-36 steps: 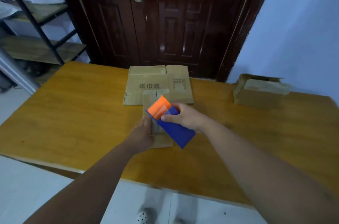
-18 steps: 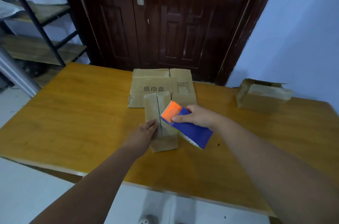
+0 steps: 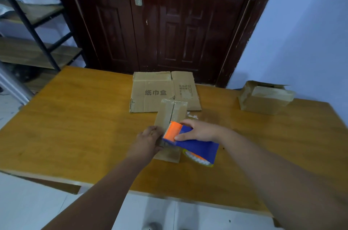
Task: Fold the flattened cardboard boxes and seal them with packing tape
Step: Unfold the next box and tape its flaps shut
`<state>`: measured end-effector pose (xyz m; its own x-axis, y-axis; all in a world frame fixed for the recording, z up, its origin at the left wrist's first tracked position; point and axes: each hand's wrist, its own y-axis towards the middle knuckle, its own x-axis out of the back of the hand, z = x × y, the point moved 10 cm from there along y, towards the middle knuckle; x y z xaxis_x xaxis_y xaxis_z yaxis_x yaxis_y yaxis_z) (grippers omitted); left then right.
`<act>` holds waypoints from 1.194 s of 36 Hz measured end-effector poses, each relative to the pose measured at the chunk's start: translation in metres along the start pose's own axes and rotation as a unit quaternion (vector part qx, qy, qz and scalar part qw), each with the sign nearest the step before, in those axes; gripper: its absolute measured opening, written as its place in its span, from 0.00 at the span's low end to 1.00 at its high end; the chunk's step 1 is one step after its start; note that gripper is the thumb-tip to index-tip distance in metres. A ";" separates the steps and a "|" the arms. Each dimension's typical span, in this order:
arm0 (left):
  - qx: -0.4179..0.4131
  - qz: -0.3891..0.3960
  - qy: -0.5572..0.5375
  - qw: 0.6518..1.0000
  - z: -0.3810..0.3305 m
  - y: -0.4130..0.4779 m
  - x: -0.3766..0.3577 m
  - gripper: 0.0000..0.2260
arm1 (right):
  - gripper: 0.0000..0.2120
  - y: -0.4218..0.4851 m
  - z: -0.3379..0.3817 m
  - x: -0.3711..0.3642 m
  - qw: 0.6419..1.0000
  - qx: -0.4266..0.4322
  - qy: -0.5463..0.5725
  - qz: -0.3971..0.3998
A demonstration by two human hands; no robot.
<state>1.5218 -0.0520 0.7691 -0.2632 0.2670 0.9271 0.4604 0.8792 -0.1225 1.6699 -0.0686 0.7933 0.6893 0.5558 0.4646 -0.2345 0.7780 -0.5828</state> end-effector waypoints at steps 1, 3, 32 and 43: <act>0.001 0.001 0.005 1.000 -0.002 0.000 0.000 0.26 | 0.26 -0.002 0.000 0.002 1.000 -0.001 -0.010 -0.005; 0.004 -0.001 0.022 1.000 -0.007 0.000 -0.001 0.25 | 0.27 -0.006 -0.002 0.006 0.999 -0.009 -0.052 -0.009; -0.016 -0.036 -0.204 0.978 -0.042 -0.016 -0.002 0.28 | 0.31 -0.005 -0.004 0.004 0.965 0.003 -0.258 -0.034; 0.032 -0.113 -0.287 0.951 -0.022 -0.017 -0.003 0.08 | 0.39 -0.003 -0.013 0.002 0.954 -0.020 -0.297 -0.036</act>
<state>1.5332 -0.0767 0.7765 -0.7772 0.2228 0.5885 0.2888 0.9572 0.0190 1.6804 -0.0737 0.7870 0.1896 0.5777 0.7939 -0.1664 0.8158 -0.5539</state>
